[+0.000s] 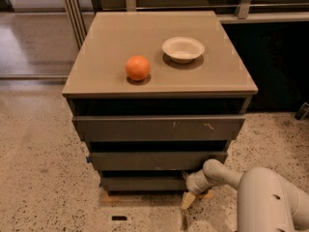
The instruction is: Open bottom drawer
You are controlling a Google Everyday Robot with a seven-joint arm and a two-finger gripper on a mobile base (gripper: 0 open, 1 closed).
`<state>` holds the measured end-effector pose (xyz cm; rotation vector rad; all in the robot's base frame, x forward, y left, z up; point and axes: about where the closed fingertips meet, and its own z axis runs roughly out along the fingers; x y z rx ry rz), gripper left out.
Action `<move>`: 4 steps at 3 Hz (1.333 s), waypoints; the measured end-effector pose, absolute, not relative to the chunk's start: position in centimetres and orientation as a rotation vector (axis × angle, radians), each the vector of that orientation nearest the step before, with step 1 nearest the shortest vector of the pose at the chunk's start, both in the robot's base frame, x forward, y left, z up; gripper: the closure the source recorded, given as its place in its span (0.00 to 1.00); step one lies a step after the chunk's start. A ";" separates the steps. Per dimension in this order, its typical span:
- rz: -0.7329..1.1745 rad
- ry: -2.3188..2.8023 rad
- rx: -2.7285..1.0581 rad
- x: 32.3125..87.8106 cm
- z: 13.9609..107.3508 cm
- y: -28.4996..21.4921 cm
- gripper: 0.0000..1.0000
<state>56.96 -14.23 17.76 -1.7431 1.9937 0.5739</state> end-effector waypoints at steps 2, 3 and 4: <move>0.630 2.045 -1.757 54.7 17.1 -14.0 0.00; 0.631 2.047 -1.757 54.7 17.4 -14.0 0.00; 0.663 2.059 -1.759 52.8 18.0 -14.2 0.00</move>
Offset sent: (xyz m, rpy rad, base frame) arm -0.0338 -0.0002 -0.0075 -0.0225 0.1023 0.0009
